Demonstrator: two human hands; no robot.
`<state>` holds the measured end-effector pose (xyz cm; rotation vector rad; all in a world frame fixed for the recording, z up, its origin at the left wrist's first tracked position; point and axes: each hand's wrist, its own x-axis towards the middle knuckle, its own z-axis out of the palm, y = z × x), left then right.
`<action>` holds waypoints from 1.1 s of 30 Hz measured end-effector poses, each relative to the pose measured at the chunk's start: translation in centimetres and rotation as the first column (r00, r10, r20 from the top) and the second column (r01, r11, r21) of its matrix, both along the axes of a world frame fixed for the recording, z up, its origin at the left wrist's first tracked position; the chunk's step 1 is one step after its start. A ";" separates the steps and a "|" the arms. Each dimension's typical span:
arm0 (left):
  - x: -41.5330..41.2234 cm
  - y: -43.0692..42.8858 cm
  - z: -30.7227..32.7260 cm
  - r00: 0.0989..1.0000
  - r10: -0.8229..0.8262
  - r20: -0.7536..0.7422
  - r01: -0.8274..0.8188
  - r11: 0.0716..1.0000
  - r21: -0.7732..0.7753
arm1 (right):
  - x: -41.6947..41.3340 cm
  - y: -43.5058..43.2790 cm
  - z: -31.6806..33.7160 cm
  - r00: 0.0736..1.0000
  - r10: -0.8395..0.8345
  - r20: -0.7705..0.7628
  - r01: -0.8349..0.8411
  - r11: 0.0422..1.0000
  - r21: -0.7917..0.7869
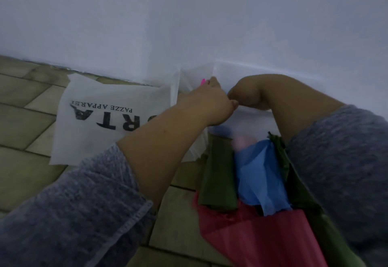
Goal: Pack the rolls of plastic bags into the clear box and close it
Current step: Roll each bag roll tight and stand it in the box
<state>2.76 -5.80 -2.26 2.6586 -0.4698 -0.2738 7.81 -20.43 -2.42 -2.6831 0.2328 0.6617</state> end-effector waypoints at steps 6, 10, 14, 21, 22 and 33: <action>-0.1 0.1 -0.6 1.000 0.022 0.020 -0.022 0.999 0.025 | -1.6 0.8 0.5 0.994 0.107 0.015 -0.101 0.970 -0.222; -1.2 3.3 -1.3 0.991 0.071 0.114 -0.064 0.996 -0.066 | -4.5 2.3 3.2 0.877 0.071 0.476 0.002 0.988 -0.152; -4.0 9.6 -4.4 0.984 0.067 0.167 -0.101 0.974 0.202 | -12.3 5.1 3.9 0.723 0.054 0.689 0.017 0.995 -0.096; -5.2 9.9 -7.9 0.982 0.029 -0.188 0.055 0.904 0.425 | -19.2 10.5 -3.5 0.937 0.282 0.206 -0.149 0.856 -0.496; -4.9 9.6 -7.9 0.978 0.038 -0.205 0.055 0.900 0.433 | -19.5 10.8 -4.2 0.923 0.282 0.261 -0.117 0.853 -0.508; -5.0 10.6 -5.5 0.972 0.083 -0.221 -0.041 0.981 0.191 | -24.2 13.0 -5.9 0.962 0.164 0.220 -0.094 0.950 -0.298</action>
